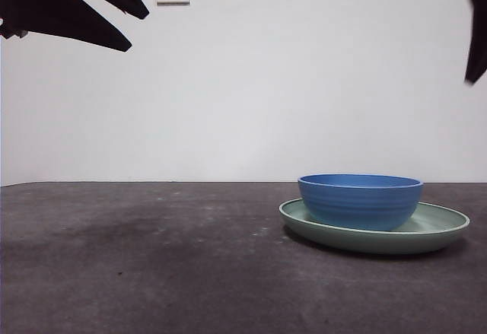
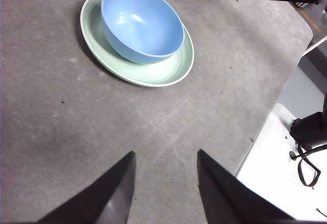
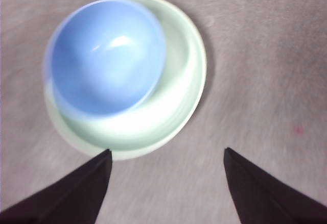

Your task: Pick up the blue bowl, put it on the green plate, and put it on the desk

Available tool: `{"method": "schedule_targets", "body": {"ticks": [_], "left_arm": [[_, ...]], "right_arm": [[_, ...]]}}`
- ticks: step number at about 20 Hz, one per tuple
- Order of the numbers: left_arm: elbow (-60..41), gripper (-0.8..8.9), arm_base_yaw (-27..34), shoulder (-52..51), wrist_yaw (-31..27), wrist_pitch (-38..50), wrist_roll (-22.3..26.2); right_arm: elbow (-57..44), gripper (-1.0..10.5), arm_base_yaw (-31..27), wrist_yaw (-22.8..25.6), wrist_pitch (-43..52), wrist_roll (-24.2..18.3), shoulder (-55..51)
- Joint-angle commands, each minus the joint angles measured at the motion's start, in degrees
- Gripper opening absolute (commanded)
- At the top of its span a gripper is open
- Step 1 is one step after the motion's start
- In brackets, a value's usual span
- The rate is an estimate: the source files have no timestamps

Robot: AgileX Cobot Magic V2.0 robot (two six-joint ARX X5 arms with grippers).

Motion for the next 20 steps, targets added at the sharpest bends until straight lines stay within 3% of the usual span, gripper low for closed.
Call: {"method": "schedule_targets", "body": {"ticks": [1,10,20], "left_arm": [[0.7,1.91,-0.3,0.3,0.3,0.3,0.7],[0.7,1.91,-0.3,0.3,0.3,0.3,0.7],[0.7,1.91,-0.3,0.3,0.3,0.2,0.7]], "right_arm": [[0.1,3.5,-1.2,-0.4,4.0,0.8,6.6],[0.1,3.4,-2.3,-2.9,16.3,0.8,26.5],[0.1,0.9,-2.2,-5.8,21.5,0.9,33.3]]}}
